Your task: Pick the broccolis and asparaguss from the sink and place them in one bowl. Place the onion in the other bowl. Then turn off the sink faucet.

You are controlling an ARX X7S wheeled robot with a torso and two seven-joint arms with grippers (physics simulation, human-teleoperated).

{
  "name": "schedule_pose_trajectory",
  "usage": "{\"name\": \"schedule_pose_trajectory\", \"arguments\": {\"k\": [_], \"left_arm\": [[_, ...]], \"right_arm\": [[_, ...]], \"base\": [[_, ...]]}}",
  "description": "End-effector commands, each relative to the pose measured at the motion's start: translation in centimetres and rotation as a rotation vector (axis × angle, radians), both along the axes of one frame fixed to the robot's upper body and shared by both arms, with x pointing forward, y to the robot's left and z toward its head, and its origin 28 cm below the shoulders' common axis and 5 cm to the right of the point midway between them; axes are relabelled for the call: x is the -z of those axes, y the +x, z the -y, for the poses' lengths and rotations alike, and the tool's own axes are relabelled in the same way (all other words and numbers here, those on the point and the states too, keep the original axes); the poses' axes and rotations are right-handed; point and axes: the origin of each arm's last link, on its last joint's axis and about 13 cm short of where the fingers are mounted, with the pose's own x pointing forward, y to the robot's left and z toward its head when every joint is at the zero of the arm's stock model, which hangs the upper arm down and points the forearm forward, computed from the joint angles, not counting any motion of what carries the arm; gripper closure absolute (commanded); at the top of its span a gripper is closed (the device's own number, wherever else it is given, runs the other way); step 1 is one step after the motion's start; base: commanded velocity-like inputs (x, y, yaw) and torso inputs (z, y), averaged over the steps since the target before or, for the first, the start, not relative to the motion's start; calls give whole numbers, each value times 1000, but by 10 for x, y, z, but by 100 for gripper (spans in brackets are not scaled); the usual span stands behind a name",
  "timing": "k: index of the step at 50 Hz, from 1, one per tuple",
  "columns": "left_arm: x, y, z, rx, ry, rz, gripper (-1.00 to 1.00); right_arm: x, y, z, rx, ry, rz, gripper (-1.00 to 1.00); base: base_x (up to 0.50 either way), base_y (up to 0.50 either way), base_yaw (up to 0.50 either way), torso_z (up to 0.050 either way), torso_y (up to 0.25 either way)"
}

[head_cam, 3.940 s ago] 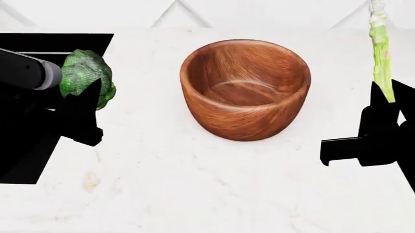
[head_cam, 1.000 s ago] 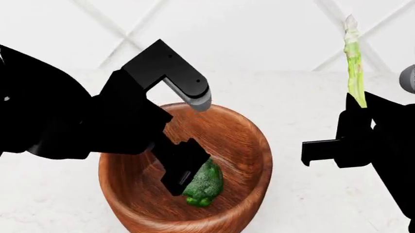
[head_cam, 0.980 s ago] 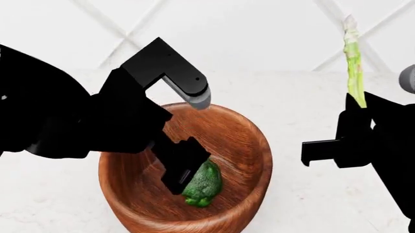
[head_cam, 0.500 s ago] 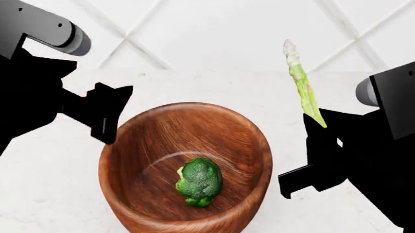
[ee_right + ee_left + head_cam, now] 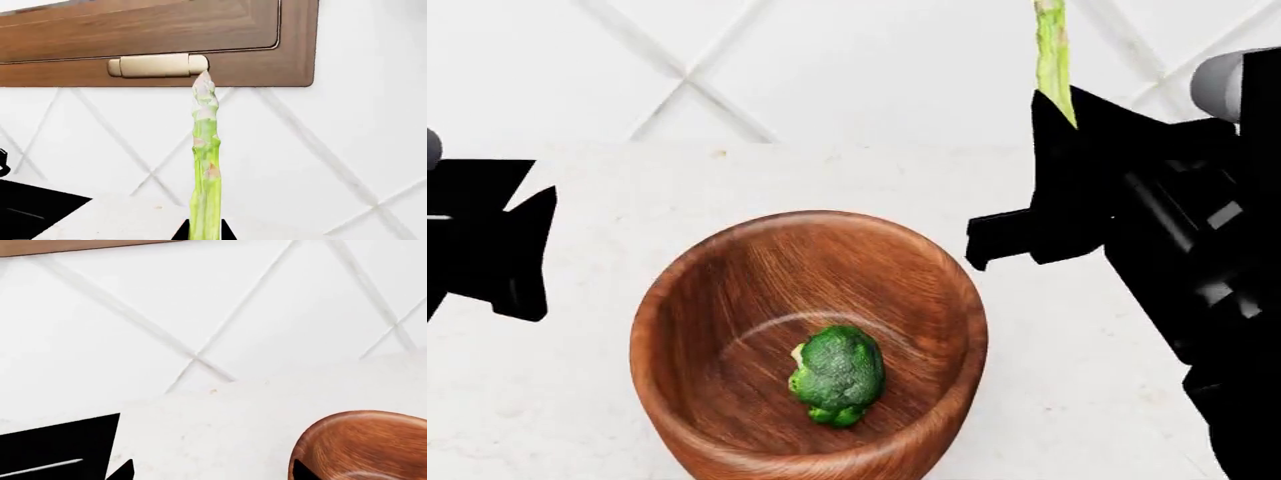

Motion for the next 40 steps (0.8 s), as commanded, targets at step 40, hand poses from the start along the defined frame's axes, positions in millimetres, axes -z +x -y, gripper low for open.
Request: {"name": "schedule_pose_trajectory", "arguments": {"k": [40], "left_arm": [[25,-10,-14,-66,-67,19,-100]], "right_arm": [[-30,33,-100,-280,41,-614,100]], "base": [[0,0,0,0,0]]}}
